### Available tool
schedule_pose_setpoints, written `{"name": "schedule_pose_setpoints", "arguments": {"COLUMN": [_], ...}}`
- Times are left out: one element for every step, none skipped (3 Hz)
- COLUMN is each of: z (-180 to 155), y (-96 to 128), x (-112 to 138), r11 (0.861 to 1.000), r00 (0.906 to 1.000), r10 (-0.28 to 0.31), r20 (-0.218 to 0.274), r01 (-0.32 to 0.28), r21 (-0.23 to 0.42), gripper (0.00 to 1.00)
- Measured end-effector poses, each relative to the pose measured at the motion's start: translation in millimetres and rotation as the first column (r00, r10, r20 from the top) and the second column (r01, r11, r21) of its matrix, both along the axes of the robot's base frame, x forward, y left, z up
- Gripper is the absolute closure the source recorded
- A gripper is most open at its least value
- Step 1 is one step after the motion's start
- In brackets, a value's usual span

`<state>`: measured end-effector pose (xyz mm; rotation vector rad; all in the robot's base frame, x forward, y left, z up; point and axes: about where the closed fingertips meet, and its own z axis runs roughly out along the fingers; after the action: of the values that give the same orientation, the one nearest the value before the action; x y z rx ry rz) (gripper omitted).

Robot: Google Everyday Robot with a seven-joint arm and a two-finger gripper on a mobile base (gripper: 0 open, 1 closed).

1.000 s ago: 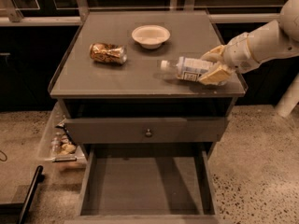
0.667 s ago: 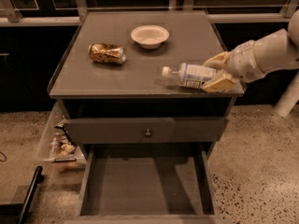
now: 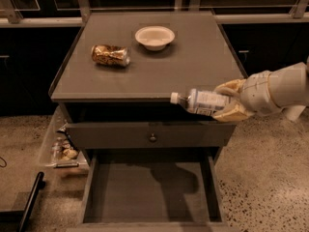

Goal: Place blue plastic bottle into middle drawer

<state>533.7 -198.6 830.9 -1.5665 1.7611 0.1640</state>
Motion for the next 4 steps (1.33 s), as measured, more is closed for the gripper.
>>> {"name": "schedule_pose_setpoints", "arguments": {"z": [-20, -56, -59, -53], "y": [2, 4, 5, 10], "x": [-30, -45, -47, -34], "r11": [1.0, 1.0, 1.0, 1.0], "r00": [0.9999, 0.9994, 0.9993, 0.9999], "r10": [-0.009, -0.027, -0.028, -0.008], "r20": [0.01, -0.022, -0.026, 0.006], "r01": [0.009, 0.027, 0.028, 0.008], "r21": [-0.01, 0.003, 0.002, -0.013], "gripper": [1.0, 1.0, 1.0, 1.0]}}
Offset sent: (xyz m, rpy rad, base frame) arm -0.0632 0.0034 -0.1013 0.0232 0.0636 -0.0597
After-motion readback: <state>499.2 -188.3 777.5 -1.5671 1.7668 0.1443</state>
